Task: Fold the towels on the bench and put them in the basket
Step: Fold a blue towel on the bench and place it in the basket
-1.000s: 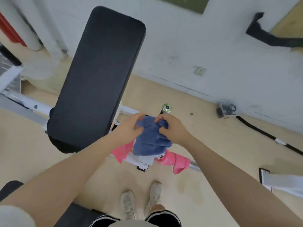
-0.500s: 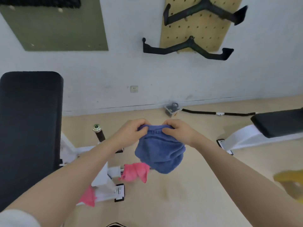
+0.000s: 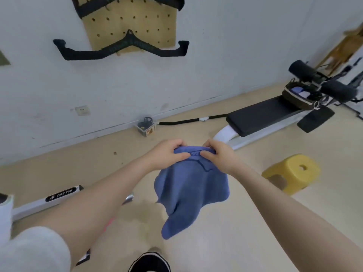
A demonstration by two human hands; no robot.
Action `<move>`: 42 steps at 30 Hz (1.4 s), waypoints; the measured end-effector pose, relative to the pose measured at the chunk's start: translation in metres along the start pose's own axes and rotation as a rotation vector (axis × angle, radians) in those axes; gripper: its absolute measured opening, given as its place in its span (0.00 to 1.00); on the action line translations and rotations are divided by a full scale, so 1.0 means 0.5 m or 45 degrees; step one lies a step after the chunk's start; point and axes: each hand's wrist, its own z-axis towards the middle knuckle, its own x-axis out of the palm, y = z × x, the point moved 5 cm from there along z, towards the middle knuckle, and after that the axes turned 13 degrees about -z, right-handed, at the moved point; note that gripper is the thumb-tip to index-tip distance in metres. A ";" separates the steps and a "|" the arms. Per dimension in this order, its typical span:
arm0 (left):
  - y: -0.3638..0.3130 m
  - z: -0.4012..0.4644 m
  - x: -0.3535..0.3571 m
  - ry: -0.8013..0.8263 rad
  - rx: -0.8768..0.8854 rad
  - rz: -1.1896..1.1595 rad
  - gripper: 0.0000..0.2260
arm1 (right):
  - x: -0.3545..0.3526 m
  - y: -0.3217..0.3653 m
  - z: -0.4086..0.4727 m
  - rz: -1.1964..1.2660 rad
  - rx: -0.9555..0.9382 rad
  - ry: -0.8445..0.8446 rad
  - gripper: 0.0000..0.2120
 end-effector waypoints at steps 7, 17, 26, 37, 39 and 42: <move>-0.137 0.270 0.171 0.071 -0.208 -0.461 0.08 | -0.168 -0.244 0.065 0.028 0.283 -0.464 0.12; -0.242 0.752 0.388 0.121 -0.638 -1.353 0.06 | -0.339 -0.547 0.188 0.391 0.300 -0.295 0.11; -0.354 1.000 0.513 0.246 -0.725 -1.395 0.11 | -0.410 -0.808 0.389 0.267 0.554 -0.326 0.03; -0.431 1.278 0.535 -0.336 -0.037 -0.248 0.13 | -0.589 -1.069 0.636 0.478 0.405 -0.183 0.06; -0.453 1.301 0.574 -0.236 0.066 -0.225 0.08 | -0.587 -1.109 0.686 0.565 0.454 -0.131 0.05; -0.450 1.358 0.594 -0.177 0.120 -0.075 0.11 | -0.572 -1.153 0.754 0.676 0.487 -0.003 0.08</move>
